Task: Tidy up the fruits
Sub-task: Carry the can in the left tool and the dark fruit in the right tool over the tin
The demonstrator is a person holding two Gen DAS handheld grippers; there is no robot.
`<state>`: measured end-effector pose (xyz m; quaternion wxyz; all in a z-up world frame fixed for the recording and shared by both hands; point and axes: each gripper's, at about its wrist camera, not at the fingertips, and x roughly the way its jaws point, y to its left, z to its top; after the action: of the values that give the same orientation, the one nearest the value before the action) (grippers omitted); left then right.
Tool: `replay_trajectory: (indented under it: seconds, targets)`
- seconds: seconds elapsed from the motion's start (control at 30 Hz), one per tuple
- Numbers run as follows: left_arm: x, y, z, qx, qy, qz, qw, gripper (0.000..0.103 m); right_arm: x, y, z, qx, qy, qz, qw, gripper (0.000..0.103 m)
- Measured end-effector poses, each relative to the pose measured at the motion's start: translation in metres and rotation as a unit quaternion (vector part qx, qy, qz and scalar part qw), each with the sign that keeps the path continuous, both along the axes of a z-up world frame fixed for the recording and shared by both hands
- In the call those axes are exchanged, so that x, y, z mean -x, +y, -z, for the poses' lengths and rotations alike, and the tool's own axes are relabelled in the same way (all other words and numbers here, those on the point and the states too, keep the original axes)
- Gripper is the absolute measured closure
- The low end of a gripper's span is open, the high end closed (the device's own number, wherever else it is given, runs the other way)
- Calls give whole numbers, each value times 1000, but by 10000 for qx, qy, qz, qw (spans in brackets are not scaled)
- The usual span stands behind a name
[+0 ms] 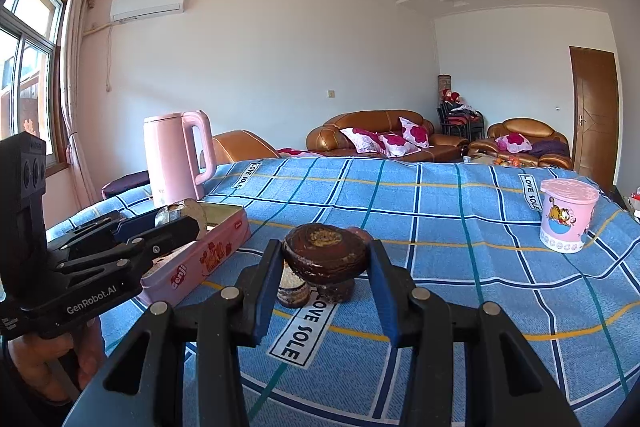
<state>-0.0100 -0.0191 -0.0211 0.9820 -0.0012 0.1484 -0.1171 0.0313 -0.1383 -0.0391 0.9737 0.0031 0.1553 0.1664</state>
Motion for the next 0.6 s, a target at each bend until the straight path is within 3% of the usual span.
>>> replay_trajectory:
  seconds: [0.43,0.6]
  targets:
    - [-24,64,-18,-95,313,-776,9964,61,-22,59,-40,-98,132,-748,9971,58]
    - [-41,86,-15,-38,646,-840,9944,61,-40,83,-46,-112,276,-987,9947,58]
